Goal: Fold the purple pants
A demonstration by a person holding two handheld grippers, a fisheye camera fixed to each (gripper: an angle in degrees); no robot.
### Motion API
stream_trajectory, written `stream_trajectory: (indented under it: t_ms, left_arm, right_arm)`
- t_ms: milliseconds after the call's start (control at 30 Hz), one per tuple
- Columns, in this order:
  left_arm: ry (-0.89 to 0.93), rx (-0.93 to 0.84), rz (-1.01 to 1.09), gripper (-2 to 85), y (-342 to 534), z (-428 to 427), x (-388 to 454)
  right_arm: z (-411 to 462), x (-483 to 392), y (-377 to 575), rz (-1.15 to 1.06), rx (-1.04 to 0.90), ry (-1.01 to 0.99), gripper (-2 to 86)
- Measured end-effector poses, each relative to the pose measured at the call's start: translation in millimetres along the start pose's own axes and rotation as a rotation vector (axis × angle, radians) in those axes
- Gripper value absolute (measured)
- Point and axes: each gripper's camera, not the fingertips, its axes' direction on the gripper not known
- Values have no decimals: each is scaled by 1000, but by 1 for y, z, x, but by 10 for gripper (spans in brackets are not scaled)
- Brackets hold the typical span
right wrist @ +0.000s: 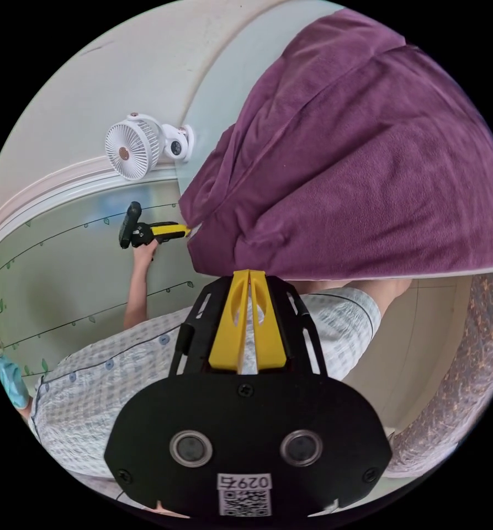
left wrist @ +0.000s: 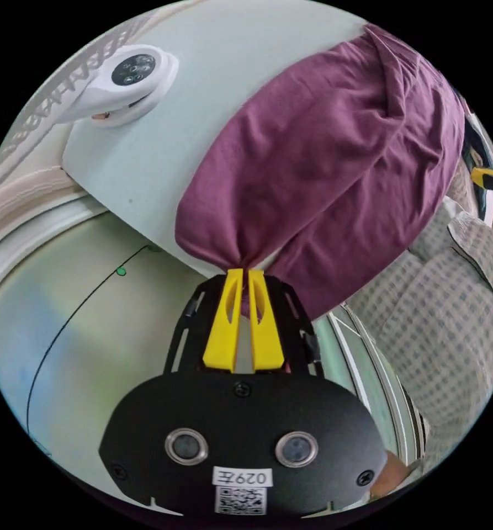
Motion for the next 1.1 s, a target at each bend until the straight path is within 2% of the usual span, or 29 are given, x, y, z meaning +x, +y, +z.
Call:
stream_trajectory:
  t_ms: [67,167,233,333,400,467,533,600,733,833,933,1000,1100]
  left_arm:
    - [117,-14,108,-7,9,-24,10]
    - [307,162,227,-9,47,-95,8]
    - [333,284,206,-9,79,-138,-11]
    - [320,438,-10,-9,127,-184,-61]
    - [434,409,-365,-8,139,-177,-119]
    - [454,385,-570,-9,138,-160,-148]
    - [340,296,-666,-9,131,-144,-156]
    - [161,287,-751,-9,128,-135,-156]
    - [135,367,-658,-6,125,-137,-143]
    - [102,477,-538,4,117,-141,-127]
    - [29,501,-473,67,98,-128,-123]
    - [-43,456,-455,156,72,-108,-131]
    - [8,361,-362,216,31,-82,-142]
  right_arm:
    - [1,-2,1,-3,6,2,-4]
    - [4,-4,2,3,15,6,-4]
    - [8,-4,1,8,10,-6,-4]
    - [16,-8,-1,7,9,-14,-4]
    - [25,-13,-3,2,6,-10,-4]
    - [32,-17,-5,-2,4,-20,-4]
    - [40,-21,-6,-10,1,-44,-4]
    - [47,-28,-4,-15,14,-48,-4]
    - [59,-41,-4,-49,29,21,-4]
    - [67,-66,-12,-129,40,162,-4]
    - [77,-98,-33,-218,19,310,-2]
    - [86,-123,-55,-285,-5,334,1]
    - [99,-155,-81,-379,-9,379,15]
